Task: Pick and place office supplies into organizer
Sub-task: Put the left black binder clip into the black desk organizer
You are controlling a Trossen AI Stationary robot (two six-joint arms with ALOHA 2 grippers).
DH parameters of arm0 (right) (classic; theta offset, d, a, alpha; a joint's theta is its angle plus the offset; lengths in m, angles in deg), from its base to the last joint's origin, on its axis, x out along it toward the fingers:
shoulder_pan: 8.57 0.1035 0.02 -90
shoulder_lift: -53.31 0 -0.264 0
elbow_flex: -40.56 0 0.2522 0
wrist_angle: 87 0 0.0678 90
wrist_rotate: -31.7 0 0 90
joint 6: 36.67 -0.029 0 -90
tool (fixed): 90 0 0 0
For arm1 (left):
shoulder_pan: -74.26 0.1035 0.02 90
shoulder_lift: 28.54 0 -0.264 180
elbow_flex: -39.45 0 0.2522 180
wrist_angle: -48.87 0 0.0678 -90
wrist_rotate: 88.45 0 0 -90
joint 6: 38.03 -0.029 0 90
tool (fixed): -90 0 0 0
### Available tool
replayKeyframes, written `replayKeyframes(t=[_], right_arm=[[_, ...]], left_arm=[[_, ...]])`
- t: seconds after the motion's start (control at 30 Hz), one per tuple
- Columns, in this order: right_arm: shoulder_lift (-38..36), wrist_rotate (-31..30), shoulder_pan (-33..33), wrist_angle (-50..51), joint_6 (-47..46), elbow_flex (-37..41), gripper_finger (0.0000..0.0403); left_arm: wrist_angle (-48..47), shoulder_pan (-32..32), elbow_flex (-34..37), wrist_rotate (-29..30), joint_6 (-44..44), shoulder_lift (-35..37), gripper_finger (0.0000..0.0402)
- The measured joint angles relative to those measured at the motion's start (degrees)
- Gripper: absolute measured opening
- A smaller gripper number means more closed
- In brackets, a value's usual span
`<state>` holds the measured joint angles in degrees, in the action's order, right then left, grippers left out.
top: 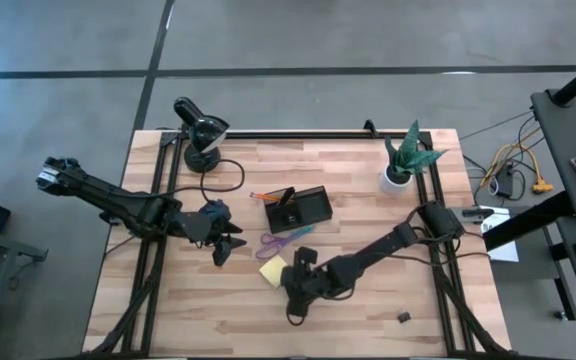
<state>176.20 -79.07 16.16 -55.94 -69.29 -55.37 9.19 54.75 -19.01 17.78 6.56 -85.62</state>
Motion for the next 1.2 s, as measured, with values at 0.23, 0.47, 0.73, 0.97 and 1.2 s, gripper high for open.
replayKeyframes(t=[0.23,0.47,0.73,0.97,1.2], right_arm=[[-0.31,0.12,-0.07,1.82,-0.86,0.00,0.0065],[-1.81,0.05,0.00,10.93,-0.88,-2.27,0.0036],[-6.08,-8.44,-1.00,17.32,-0.99,-5.68,0.0029],[-8.23,-13.48,-7.26,20.50,-1.47,-5.66,0.0008],[-8.96,1.37,-8.10,19.80,5.48,-5.62,0.0008]], left_arm=[[0.00,0.00,0.00,0.00,-0.02,0.00,0.0180],[0.00,0.00,0.00,0.03,-0.04,-0.02,0.0180],[0.05,0.00,0.00,0.07,-0.04,0.00,0.0180],[0.20,0.00,0.00,0.05,-0.05,0.00,0.0180],[-0.03,-0.02,0.00,0.02,-0.07,-0.01,0.0180]])
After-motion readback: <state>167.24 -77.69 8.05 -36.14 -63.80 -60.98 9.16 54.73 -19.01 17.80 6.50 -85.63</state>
